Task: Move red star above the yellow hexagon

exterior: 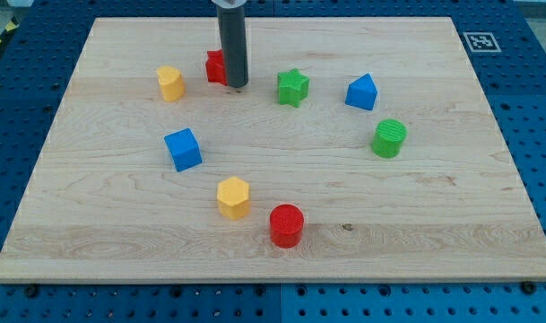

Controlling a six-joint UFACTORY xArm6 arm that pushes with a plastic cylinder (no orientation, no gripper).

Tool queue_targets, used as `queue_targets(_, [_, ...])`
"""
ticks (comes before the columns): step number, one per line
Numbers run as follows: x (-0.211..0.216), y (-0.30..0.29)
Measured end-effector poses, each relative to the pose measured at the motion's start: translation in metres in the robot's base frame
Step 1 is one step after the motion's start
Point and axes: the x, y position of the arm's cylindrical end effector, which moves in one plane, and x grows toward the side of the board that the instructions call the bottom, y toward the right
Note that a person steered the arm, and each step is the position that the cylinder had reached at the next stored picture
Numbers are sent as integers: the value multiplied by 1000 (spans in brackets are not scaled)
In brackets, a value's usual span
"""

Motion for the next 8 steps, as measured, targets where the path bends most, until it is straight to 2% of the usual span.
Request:
queue_targets(2, [5,-71])
queue_targets(3, [-17,-112])
queue_targets(5, [-46,-104])
queue_targets(6, [-62,-74])
queue_targets(8, [-43,-46])
